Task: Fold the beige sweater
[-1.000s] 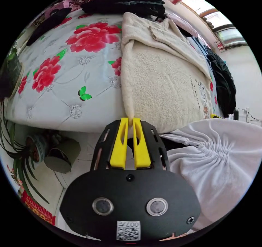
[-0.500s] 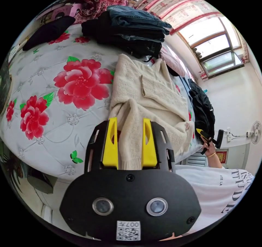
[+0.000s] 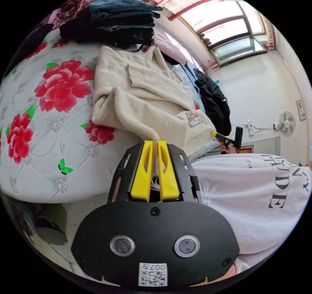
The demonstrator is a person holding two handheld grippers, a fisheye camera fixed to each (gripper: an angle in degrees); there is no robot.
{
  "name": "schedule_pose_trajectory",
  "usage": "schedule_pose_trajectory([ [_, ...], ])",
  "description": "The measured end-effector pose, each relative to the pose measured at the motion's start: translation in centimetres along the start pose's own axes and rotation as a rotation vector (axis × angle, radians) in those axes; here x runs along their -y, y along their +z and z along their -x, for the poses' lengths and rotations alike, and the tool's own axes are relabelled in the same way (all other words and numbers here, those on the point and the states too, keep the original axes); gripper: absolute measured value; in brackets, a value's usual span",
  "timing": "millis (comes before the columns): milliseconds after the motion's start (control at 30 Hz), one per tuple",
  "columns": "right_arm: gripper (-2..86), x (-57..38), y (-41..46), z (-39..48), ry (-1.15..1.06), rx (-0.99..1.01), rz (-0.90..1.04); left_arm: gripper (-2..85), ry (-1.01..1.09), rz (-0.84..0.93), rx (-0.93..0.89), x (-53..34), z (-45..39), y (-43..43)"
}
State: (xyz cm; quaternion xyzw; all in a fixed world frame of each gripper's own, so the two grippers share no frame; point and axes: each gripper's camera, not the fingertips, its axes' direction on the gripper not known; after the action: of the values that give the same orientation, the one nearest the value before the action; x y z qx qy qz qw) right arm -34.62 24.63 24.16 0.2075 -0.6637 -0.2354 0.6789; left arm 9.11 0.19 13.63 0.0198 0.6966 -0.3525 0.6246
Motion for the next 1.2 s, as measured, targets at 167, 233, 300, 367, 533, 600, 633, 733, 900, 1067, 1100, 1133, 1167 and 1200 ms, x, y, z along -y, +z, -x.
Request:
schedule_pose_trajectory([
  [167,0.3,-3.3,-12.5,-1.5,-0.024,0.426,-0.304,0.1,0.162,-0.392,-0.632,-4.0,3.1,-12.2],
  [233,0.2,-4.5,-14.7,-2.0,-0.021,0.558,-0.397,0.1,0.142,-0.476,-0.636,-5.3,4.0,-14.0],
  [300,0.2,-4.8,-15.2,-2.0,-0.011,0.606,-0.425,0.1,0.118,-0.511,-0.641,-5.7,4.7,-14.3],
  [367,0.3,-3.5,-14.8,-1.9,0.004,0.612,-0.446,0.2,0.052,-0.552,-0.646,-4.3,6.2,-13.4],
  [533,1.2,4.8,-12.5,-4.1,0.088,0.522,-0.433,1.5,-0.124,-0.572,-0.575,4.6,10.1,-10.3],
  [600,1.9,8.8,-11.1,-5.4,0.146,0.459,-0.451,3.1,-0.205,-0.576,-0.509,8.9,11.6,-8.4],
  [633,2.5,11.5,-9.8,-6.2,0.179,0.377,-0.448,4.8,-0.262,-0.562,-0.432,11.5,12.6,-6.9],
  [733,3.4,16.9,-6.0,-8.7,0.321,0.165,-0.418,7.7,-0.415,-0.437,-0.202,16.3,14.9,-2.8],
  [900,4.7,23.5,-1.4,-7.9,0.221,0.022,-0.316,8.3,-0.306,-0.376,-0.103,18.2,14.3,0.1],
  [1067,7.1,33.7,6.7,-4.6,-0.014,-0.096,-0.128,9.2,-0.136,-0.303,-0.048,21.0,11.8,3.2],
  [1100,7.3,34.8,7.8,-4.3,-0.034,-0.107,-0.112,9.5,-0.106,-0.29,-0.048,21.8,11.3,3.7],
  [1133,7.7,36.7,9.9,-3.8,-0.072,-0.13,-0.084,10.1,-0.038,-0.262,-0.034,23.7,10.2,4.8],
  [1167,8.1,38.5,12.0,-3.4,-0.103,-0.155,-0.053,10.9,0.035,-0.233,0.01,25.6,8.8,6.1],
  [1200,8.1,39.2,13.0,-3.2,-0.116,-0.167,-0.04,11.2,0.07,-0.22,0.037,26.5,8.1,6.8],
])
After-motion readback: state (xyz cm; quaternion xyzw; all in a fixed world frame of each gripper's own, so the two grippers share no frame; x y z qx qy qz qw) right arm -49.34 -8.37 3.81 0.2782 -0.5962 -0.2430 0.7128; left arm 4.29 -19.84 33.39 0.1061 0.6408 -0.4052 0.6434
